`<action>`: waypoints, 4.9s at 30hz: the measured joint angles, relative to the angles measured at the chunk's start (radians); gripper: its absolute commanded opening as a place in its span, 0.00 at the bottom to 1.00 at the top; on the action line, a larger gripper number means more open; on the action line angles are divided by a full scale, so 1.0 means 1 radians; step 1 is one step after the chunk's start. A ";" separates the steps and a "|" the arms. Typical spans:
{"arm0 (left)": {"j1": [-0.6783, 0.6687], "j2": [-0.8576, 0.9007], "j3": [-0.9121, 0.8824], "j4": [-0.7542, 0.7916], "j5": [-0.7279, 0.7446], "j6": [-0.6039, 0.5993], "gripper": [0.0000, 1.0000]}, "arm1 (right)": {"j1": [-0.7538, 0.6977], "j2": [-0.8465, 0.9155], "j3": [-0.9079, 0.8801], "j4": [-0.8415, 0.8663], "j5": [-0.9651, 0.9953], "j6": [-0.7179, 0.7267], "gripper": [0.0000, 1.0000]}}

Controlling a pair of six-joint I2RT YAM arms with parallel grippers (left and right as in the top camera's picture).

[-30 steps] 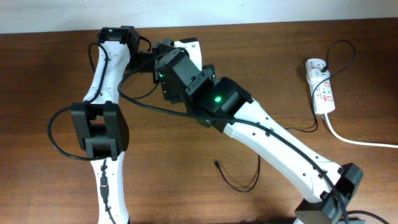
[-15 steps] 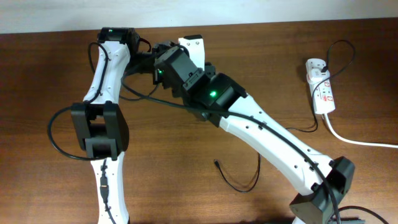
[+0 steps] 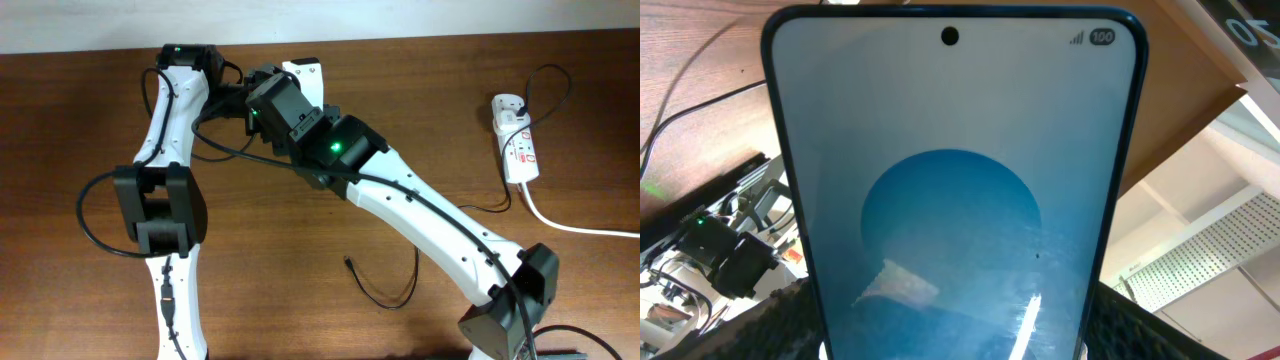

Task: Plug charger to phone and switch on socket

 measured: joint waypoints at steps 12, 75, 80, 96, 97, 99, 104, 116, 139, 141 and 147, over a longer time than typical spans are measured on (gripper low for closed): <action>0.005 0.000 0.001 -0.002 0.027 0.004 0.99 | -0.005 0.002 0.000 0.007 0.153 0.330 0.04; -0.024 -0.013 0.255 0.270 -0.568 0.183 0.00 | -0.576 -0.220 0.003 -0.665 -0.491 -0.006 0.99; -0.005 -0.105 0.335 0.243 -0.983 0.187 0.00 | -0.372 -0.199 -0.294 -0.576 -0.509 -0.109 0.71; 0.080 -0.105 0.335 0.221 -1.086 0.173 0.00 | -0.013 -0.195 -0.851 -0.063 -0.537 -0.062 0.68; 0.080 -0.105 0.335 0.221 -1.086 0.172 0.00 | -0.013 -0.195 -0.861 -0.051 -0.539 -0.087 0.59; 0.080 -0.105 0.335 0.221 -1.086 0.173 0.00 | -0.013 -0.195 -0.885 -0.019 -0.539 -0.113 0.59; 0.080 -0.105 0.335 0.229 -1.048 0.172 0.00 | -0.013 -0.197 -0.980 0.127 -0.538 -0.133 0.53; 0.080 -0.105 0.335 0.230 -1.040 0.172 0.00 | -0.013 -0.179 -0.991 0.166 -0.519 -0.154 0.33; 0.080 -0.105 0.335 0.249 -1.022 0.172 0.00 | -0.013 -0.174 -0.989 0.196 -0.504 -0.158 0.06; 0.080 -0.105 0.335 0.273 -0.996 0.172 0.00 | -0.013 -0.166 -0.978 0.172 -0.501 -0.157 0.04; 0.080 -0.105 0.335 0.463 -0.673 0.212 0.00 | -0.099 -0.147 -0.687 -0.063 -0.475 -0.158 0.04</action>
